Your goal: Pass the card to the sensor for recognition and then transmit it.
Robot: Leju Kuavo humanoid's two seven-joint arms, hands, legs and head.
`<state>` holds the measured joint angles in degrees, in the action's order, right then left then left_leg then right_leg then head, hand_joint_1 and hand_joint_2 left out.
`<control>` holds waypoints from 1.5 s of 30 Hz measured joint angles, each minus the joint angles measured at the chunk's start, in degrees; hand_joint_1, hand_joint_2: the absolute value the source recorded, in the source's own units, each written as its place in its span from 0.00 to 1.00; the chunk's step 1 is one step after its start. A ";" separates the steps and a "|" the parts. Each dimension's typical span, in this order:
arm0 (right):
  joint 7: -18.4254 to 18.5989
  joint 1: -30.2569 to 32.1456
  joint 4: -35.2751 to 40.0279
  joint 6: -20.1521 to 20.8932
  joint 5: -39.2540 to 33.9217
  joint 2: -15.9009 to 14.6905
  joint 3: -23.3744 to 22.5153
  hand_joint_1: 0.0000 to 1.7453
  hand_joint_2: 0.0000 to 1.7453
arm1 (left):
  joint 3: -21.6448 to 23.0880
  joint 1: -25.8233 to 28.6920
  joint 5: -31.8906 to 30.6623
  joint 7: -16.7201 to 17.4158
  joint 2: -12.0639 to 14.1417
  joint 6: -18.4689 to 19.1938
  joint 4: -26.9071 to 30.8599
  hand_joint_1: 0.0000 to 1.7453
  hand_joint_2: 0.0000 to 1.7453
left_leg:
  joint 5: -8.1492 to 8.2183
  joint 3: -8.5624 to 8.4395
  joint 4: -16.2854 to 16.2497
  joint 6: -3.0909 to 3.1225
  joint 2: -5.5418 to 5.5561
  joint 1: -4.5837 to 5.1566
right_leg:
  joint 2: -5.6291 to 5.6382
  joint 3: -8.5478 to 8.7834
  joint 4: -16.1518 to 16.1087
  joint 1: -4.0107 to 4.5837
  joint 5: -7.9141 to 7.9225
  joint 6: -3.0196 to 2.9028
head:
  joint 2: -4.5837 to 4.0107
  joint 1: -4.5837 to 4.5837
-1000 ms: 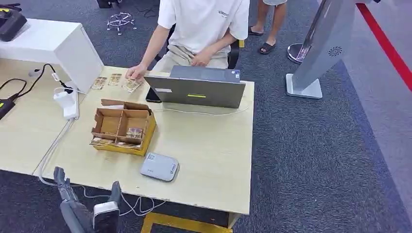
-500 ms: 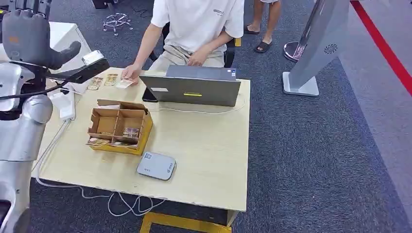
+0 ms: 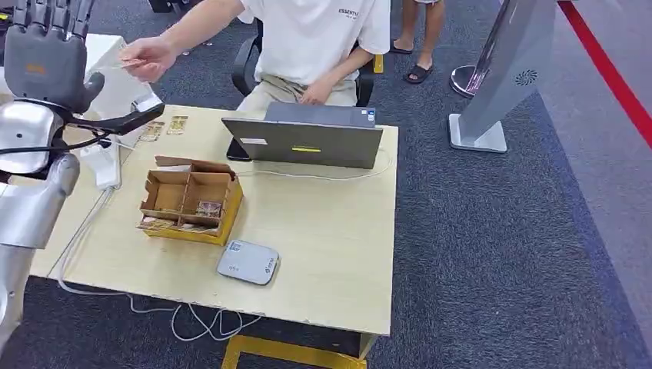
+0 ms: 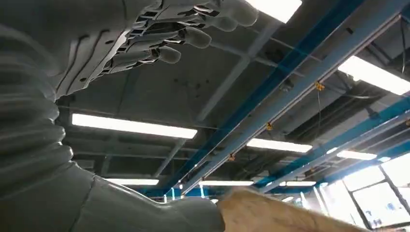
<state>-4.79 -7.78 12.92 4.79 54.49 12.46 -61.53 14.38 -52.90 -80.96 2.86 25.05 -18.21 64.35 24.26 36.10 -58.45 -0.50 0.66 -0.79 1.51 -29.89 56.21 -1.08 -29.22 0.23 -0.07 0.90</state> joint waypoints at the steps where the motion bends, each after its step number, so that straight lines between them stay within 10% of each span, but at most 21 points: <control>1: 0.02 0.00 0.00 0.00 -0.09 -0.02 0.00 0.00 0.00 | 0.02 0.08 0.09 0.04 0.02 -0.02 -0.33 0.00 1.00 | 0.00 0.00 0.00 0.00 0.01 0.00 | 0.00 0.00 0.00 0.00 0.00 0.00 | 0.00 0.00; 6: 0.02 0.02 0.00 0.00 -0.48 -0.31 0.00 0.00 0.00 | 0.04 0.31 0.50 0.04 -0.44 0.15 -1.62 0.00 1.00 | 0.00 0.01 0.00 0.00 0.01 0.01 | 0.00 0.00 -0.01 -0.01 0.00 0.00 | 0.00 0.00; 7: 0.00 0.03 0.00 0.00 -0.48 -0.33 0.00 0.00 0.00 | 0.04 0.40 0.50 0.04 -0.55 0.18 -1.79 0.22 1.00 | 0.01 0.01 0.00 0.00 0.00 0.01 | 0.00 -0.01 -0.01 -0.01 0.00 0.00 | 0.00 0.00; 8: 0.00 0.04 0.00 0.00 -0.50 -0.37 0.00 0.00 0.00 | 0.04 0.51 0.50 0.04 -0.70 0.18 -2.01 1.00 1.00 | 0.01 0.01 0.00 0.00 0.01 0.01 | 0.00 -0.01 -0.01 -0.01 0.00 0.00 | 0.00 0.00; 32: -0.20 0.38 -0.09 0.00 -1.60 -0.55 0.00 0.00 0.00 | 1.09 1.59 1.86 -2.14 -4.37 0.13 -3.52 1.00 1.00 | 0.00 0.02 -0.01 0.00 0.00 0.01 | 0.00 -0.03 -0.01 -0.01 0.00 0.01 | 0.00 0.00; 45: -1.01 1.50 -0.17 0.00 -3.50 -0.55 -0.77 0.00 0.00 | 3.30 20.60 3.54 -2.91 -9.18 -2.60 15.02 1.00 1.00 | 0.09 0.04 -0.01 0.02 0.00 0.09 | 0.01 -0.03 -0.05 -0.07 -0.09 0.09 | 0.00 -0.07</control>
<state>-5.79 -6.28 12.74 4.79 50.99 11.91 -62.29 17.68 -32.30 -77.42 -0.04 15.87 -20.81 79.37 24.36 36.14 -58.45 -0.48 0.67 -0.70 1.52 -29.92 56.16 -1.15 -29.31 0.32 -0.07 0.83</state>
